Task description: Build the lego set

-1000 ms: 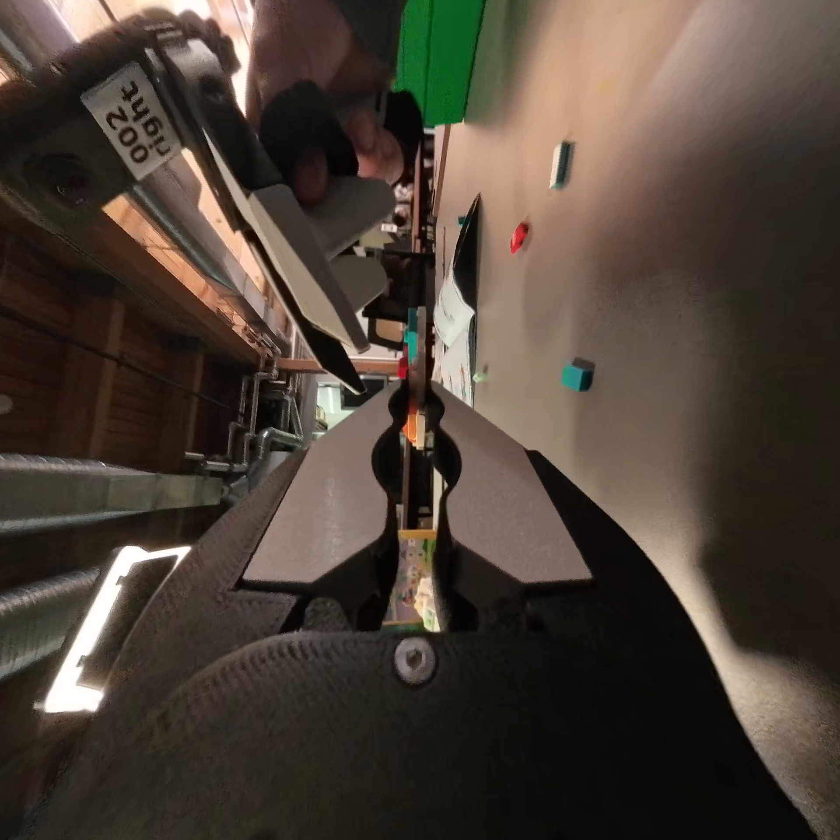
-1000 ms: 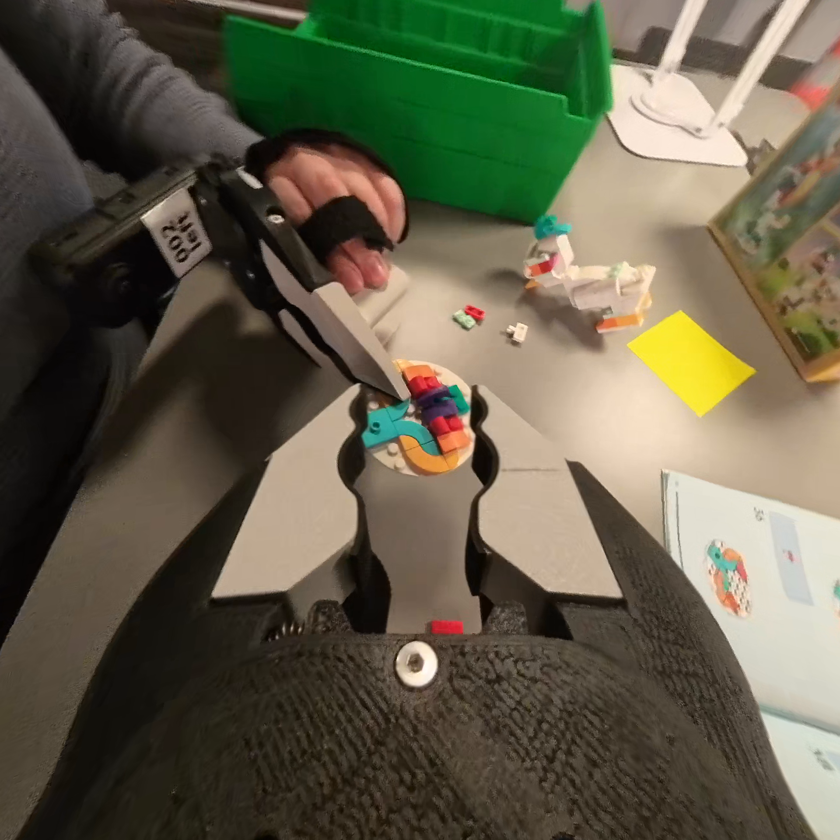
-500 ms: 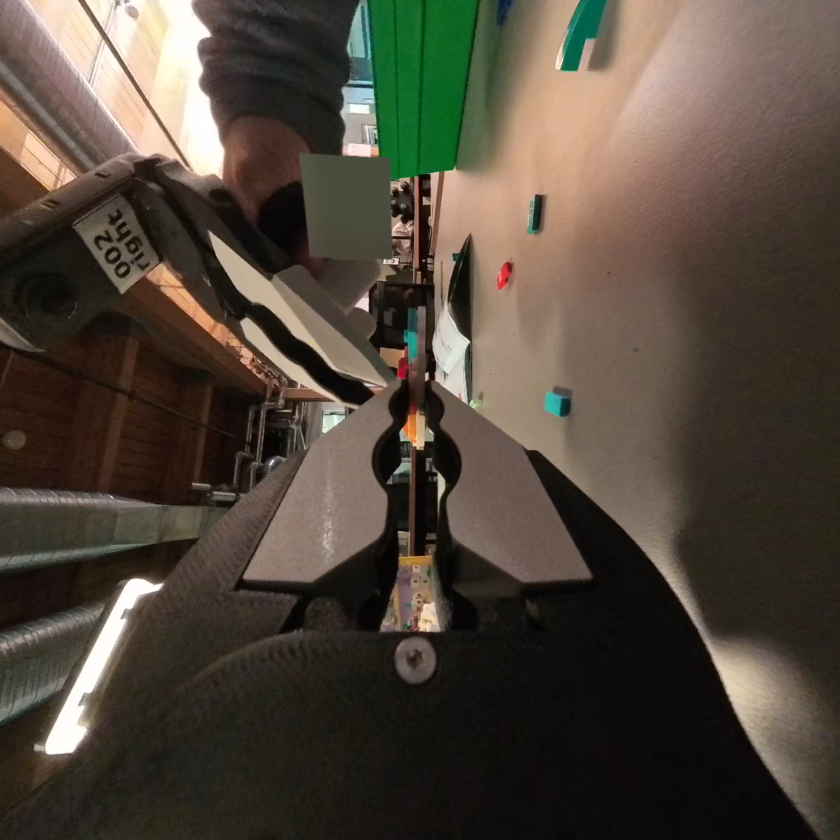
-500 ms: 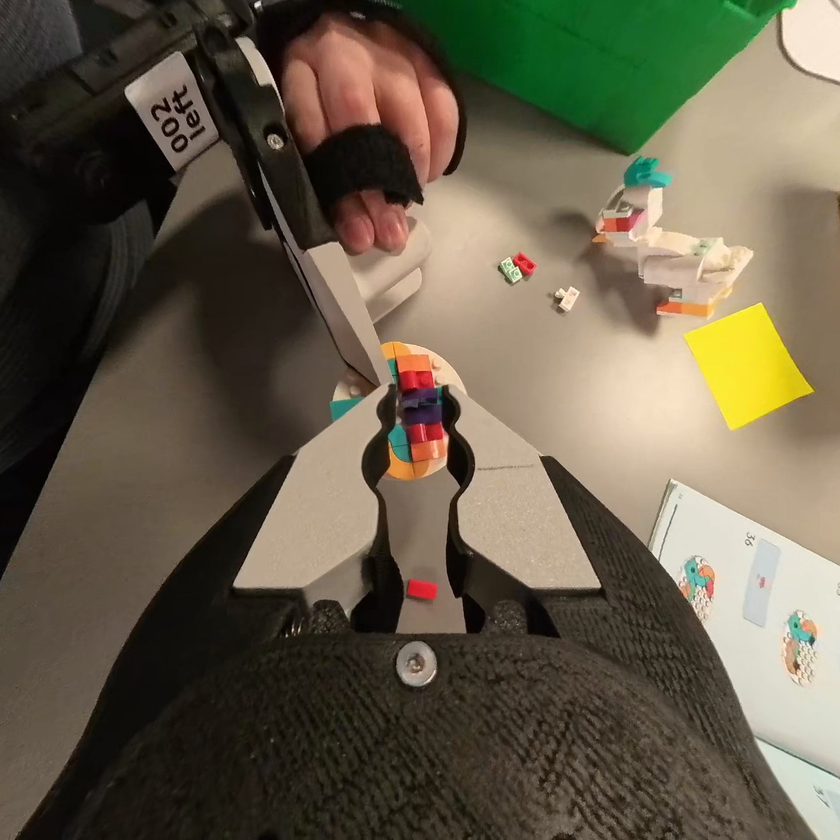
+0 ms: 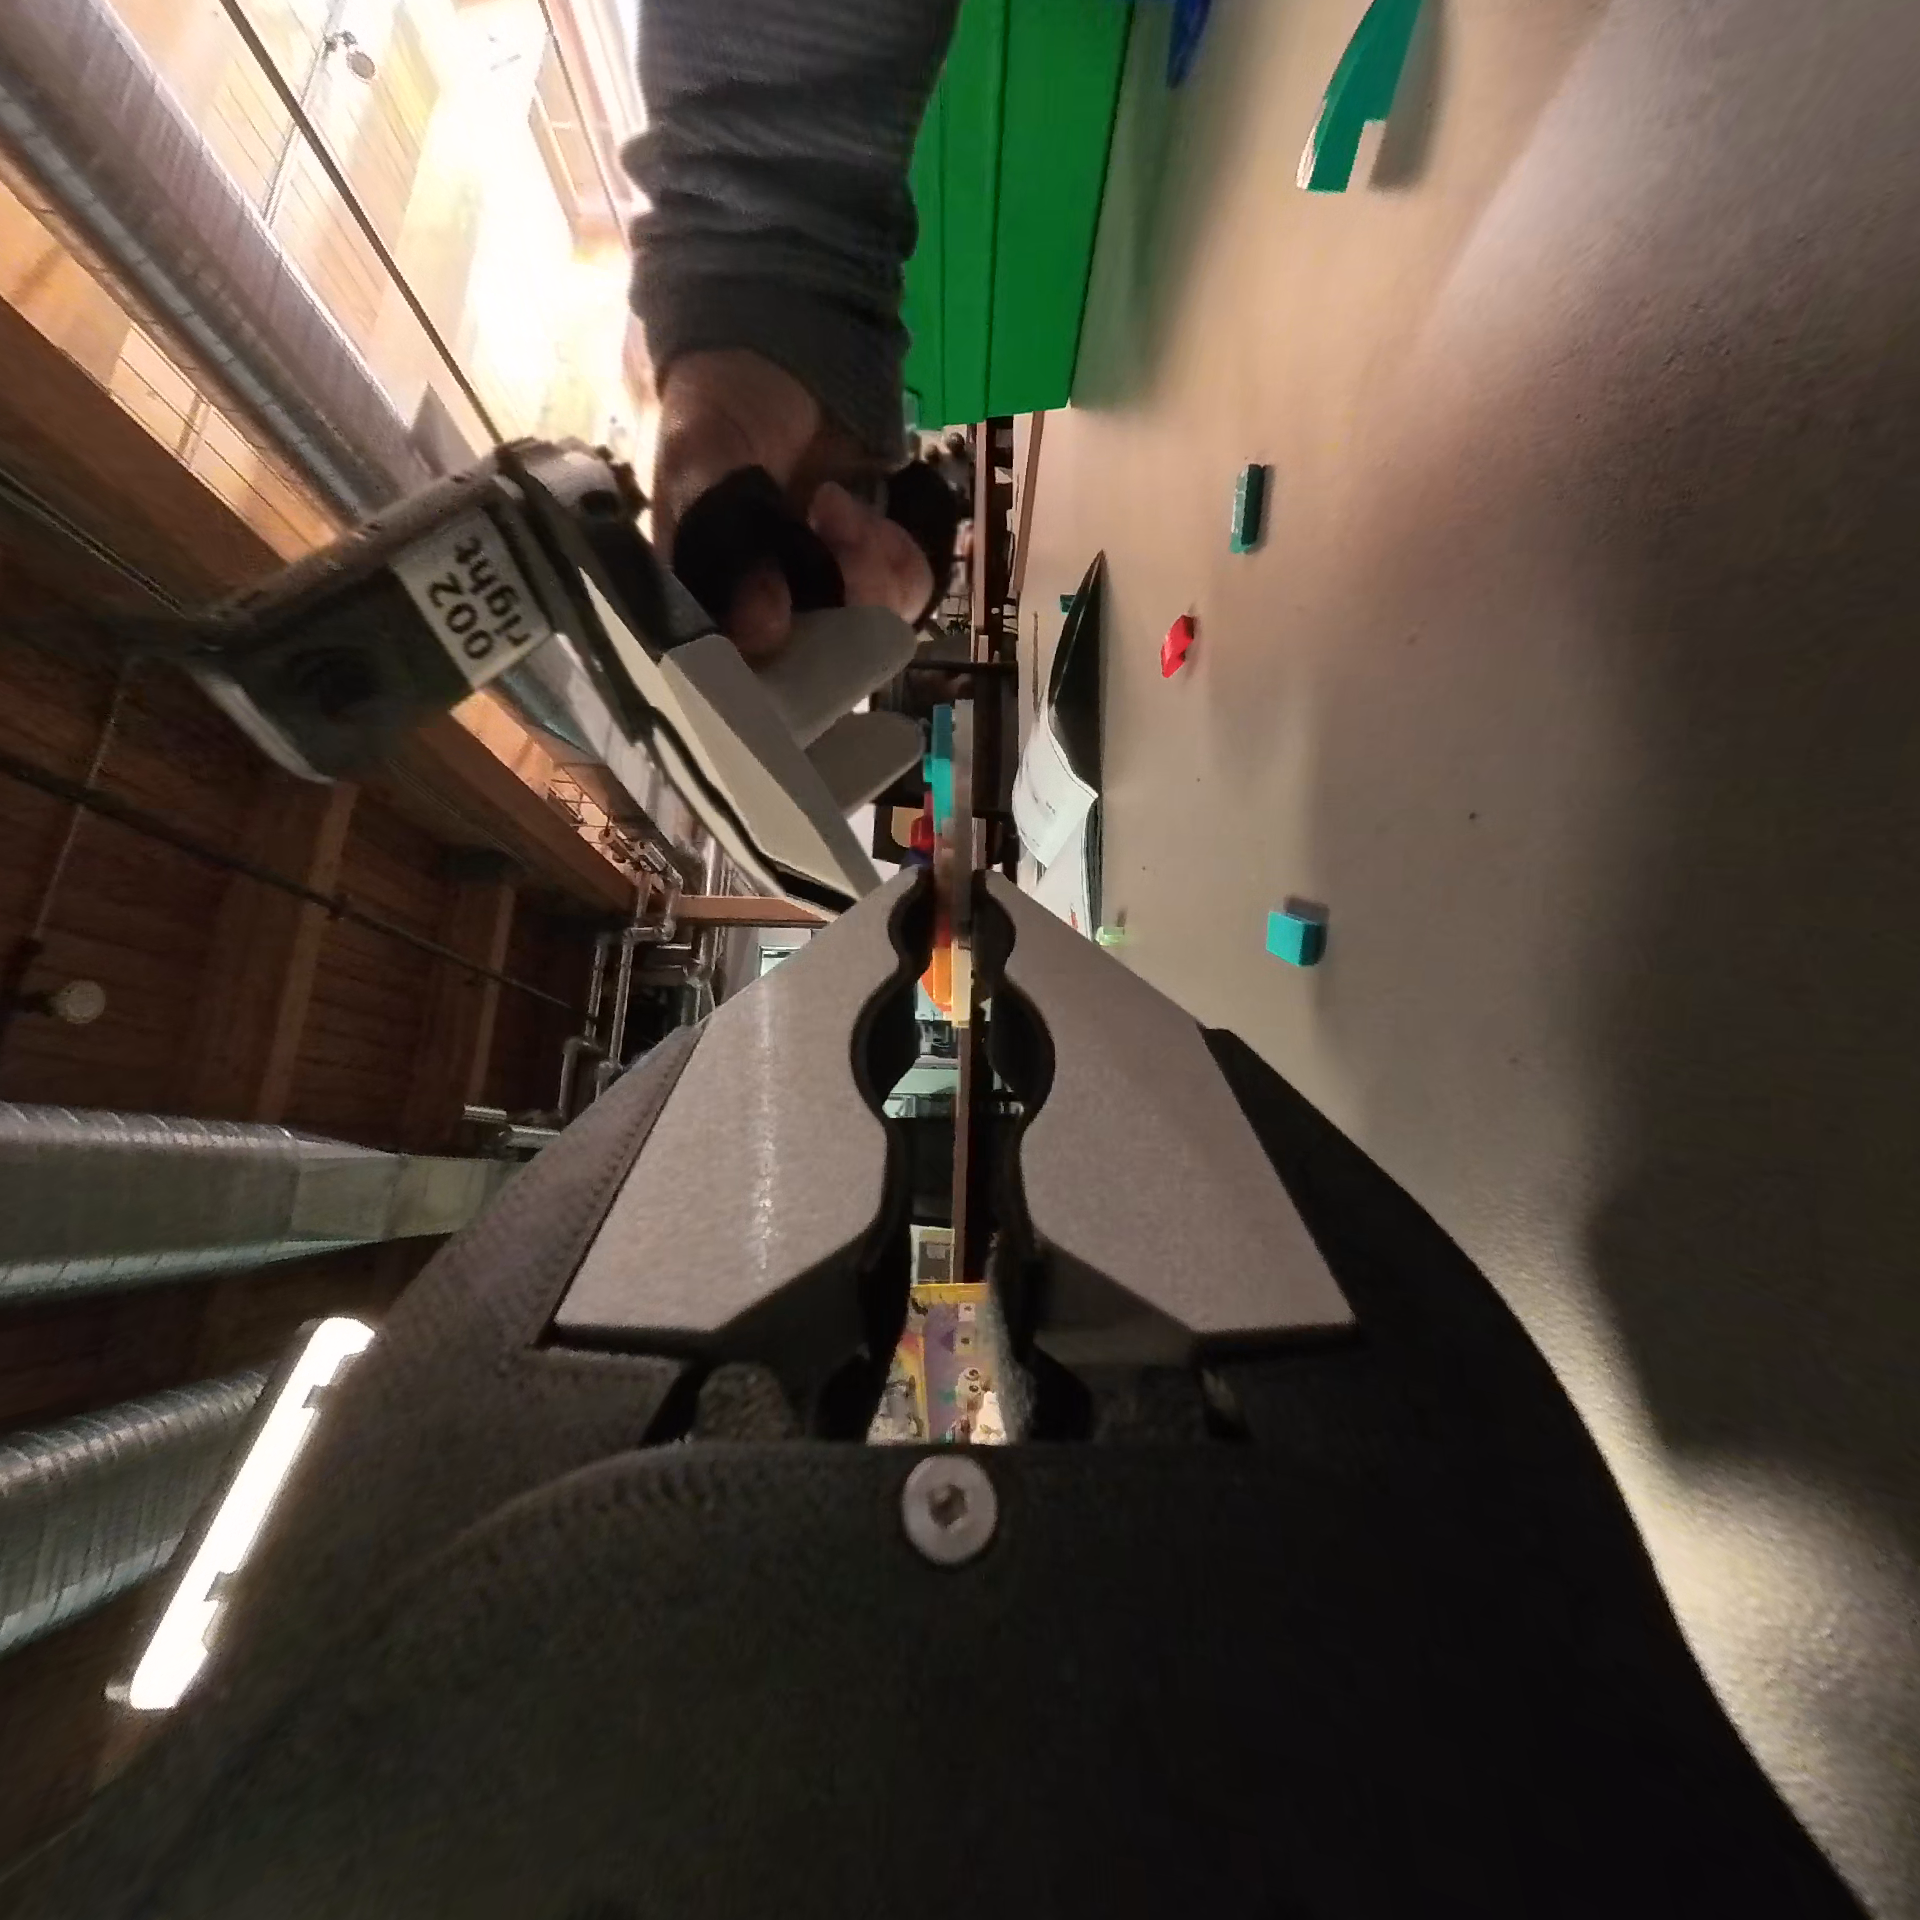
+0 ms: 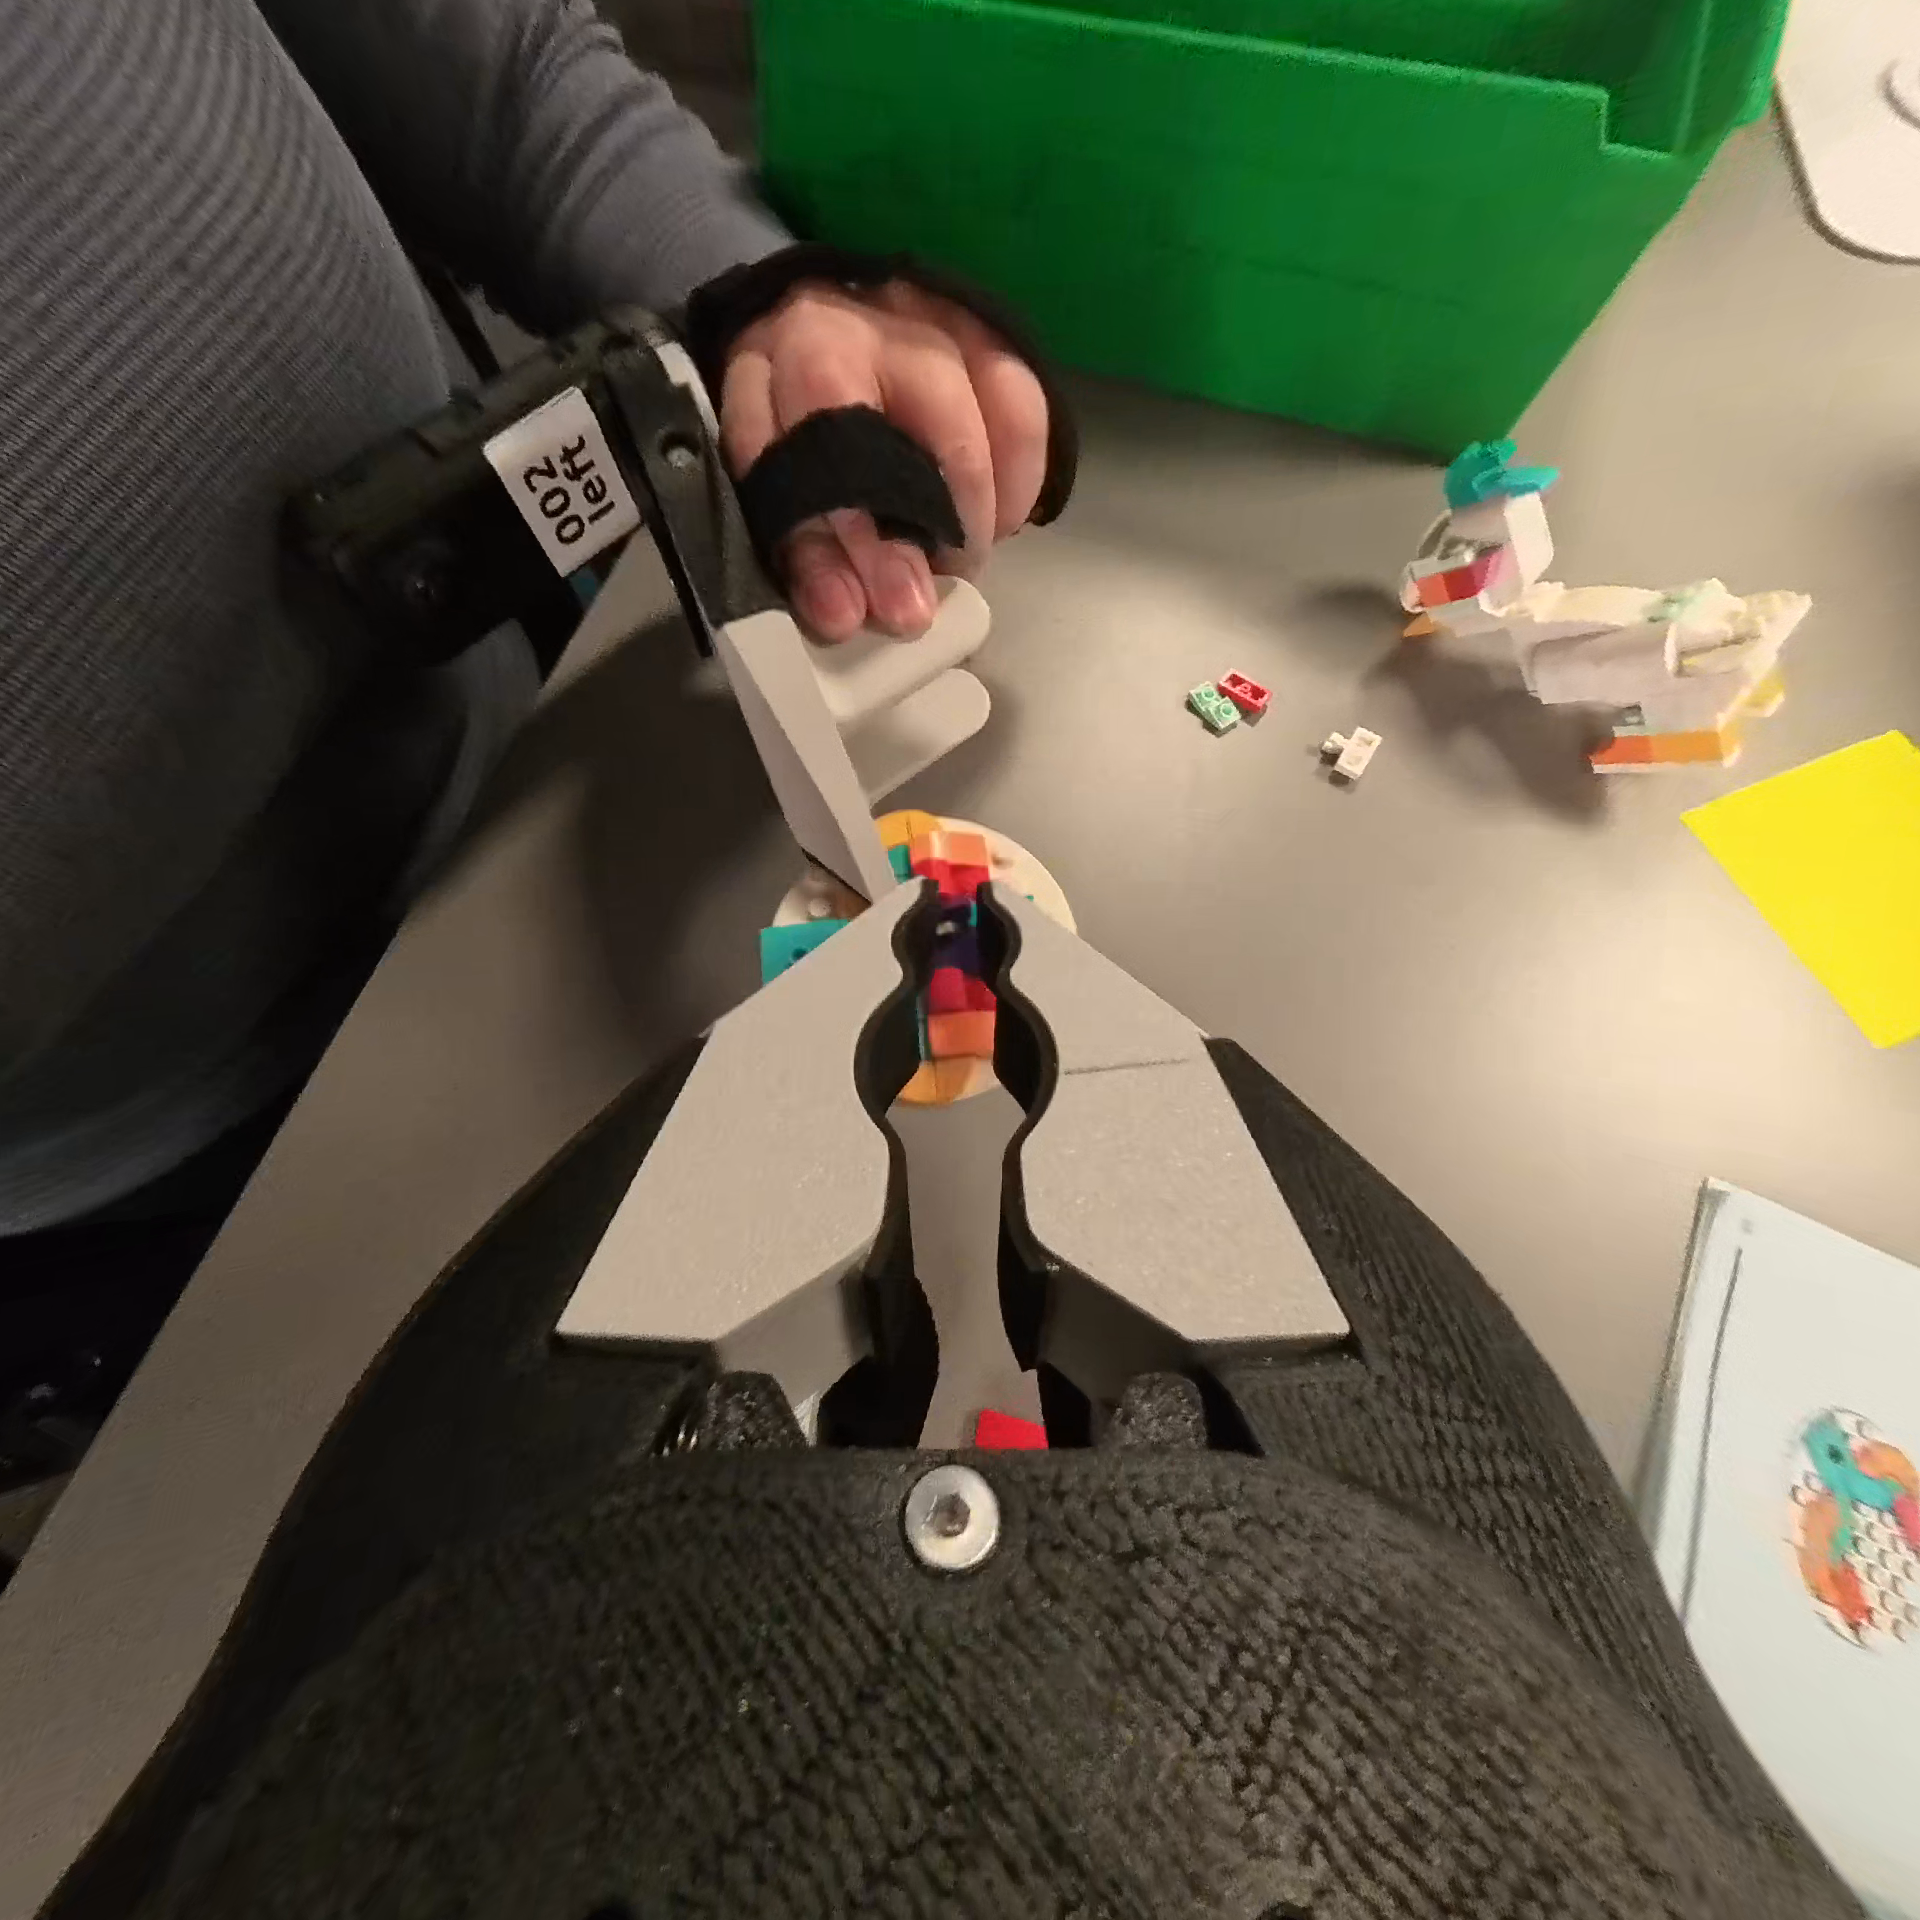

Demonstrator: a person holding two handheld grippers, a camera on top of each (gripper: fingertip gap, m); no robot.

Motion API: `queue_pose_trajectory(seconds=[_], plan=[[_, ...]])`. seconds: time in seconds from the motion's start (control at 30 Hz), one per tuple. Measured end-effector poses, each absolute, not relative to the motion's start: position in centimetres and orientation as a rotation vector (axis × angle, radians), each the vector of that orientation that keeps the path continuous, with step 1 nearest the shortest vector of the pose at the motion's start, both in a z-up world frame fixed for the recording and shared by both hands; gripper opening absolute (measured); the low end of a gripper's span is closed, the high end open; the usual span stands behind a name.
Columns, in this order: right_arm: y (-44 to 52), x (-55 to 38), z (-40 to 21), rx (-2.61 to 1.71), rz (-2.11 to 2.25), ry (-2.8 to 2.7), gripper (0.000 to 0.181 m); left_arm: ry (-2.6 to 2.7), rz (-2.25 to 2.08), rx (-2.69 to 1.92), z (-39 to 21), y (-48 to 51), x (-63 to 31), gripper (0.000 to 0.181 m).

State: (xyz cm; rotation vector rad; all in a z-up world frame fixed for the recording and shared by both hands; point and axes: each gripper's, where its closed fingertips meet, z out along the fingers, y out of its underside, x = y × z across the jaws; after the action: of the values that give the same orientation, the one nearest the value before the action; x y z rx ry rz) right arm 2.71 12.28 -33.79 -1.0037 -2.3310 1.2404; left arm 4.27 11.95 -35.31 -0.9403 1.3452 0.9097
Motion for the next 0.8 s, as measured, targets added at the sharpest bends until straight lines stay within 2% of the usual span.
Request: queue_pose_trajectory(seconds=[0.3, 0.8], plan=[[12.9, 2.7, -33.5, -1.016, 1.28, -2.278, 0.011, 1.35, 0.907, -0.937, -35.4, 11.9, 4.3, 0.005], [12.0, 3.2, -34.8, -0.984, 1.014, -2.426, 0.019, 1.363, 0.905, -0.939, -35.6, 11.9, 4.3, 0.005]])
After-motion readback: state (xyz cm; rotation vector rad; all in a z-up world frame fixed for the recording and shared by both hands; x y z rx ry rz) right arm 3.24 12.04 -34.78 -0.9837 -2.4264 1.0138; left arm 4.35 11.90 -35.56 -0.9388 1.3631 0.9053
